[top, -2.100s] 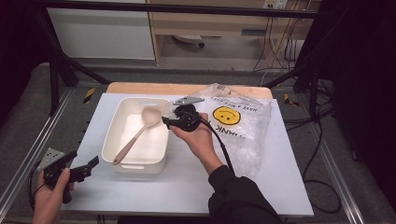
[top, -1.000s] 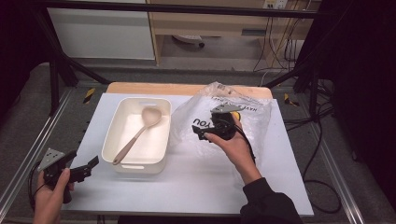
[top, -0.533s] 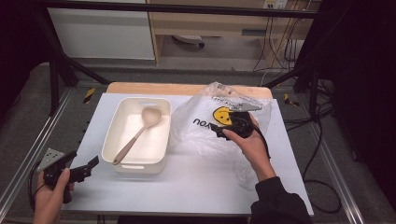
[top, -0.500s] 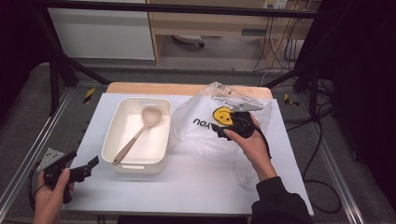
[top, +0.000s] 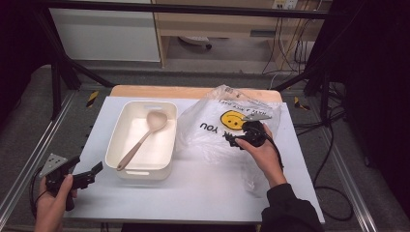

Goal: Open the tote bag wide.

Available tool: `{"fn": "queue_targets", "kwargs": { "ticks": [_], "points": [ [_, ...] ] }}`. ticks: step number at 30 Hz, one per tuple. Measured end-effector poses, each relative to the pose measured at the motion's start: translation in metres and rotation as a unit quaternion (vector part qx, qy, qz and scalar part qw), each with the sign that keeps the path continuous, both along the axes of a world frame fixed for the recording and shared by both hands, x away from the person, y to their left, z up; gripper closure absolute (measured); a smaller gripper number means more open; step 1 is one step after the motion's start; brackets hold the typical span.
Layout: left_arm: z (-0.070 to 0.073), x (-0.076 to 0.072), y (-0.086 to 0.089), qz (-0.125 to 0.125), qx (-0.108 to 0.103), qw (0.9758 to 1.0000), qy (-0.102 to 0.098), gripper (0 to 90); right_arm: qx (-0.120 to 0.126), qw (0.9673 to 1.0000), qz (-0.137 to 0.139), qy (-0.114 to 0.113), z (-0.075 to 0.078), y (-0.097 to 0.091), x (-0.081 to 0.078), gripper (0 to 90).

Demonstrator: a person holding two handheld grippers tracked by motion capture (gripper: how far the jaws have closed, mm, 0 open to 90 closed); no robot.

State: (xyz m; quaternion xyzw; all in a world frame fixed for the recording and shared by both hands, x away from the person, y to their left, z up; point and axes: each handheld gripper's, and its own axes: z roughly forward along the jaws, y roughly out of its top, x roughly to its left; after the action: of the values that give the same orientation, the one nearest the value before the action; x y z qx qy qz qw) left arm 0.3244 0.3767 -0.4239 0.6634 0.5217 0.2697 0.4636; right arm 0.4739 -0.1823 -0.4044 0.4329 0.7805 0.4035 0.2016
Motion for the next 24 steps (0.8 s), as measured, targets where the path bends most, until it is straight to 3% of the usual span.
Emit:
{"fn": "queue_targets", "kwargs": {
  "ticks": [5, 13, 24],
  "points": [
    [0.0, 0.0, -0.001, 0.0, -0.001, 1.0, 0.002, 5.9, 0.001, 1.0, 0.0, 0.009, -0.007, -0.007, 0.003, 7.9],
    [-0.001, 0.0, -0.001, -0.001, 0.001, 1.0, 0.003, 5.9, 0.001, 0.9995, 0.023, 0.021, -0.019, -0.011, 0.007, 7.1],
    [-0.001, 0.0, -0.001, -0.001, 0.001, 1.0, 0.004, 5.9, -0.032, 0.9975, 0.045, 0.045, -0.043, -0.006, 0.004, 5.6]
  ]
}}
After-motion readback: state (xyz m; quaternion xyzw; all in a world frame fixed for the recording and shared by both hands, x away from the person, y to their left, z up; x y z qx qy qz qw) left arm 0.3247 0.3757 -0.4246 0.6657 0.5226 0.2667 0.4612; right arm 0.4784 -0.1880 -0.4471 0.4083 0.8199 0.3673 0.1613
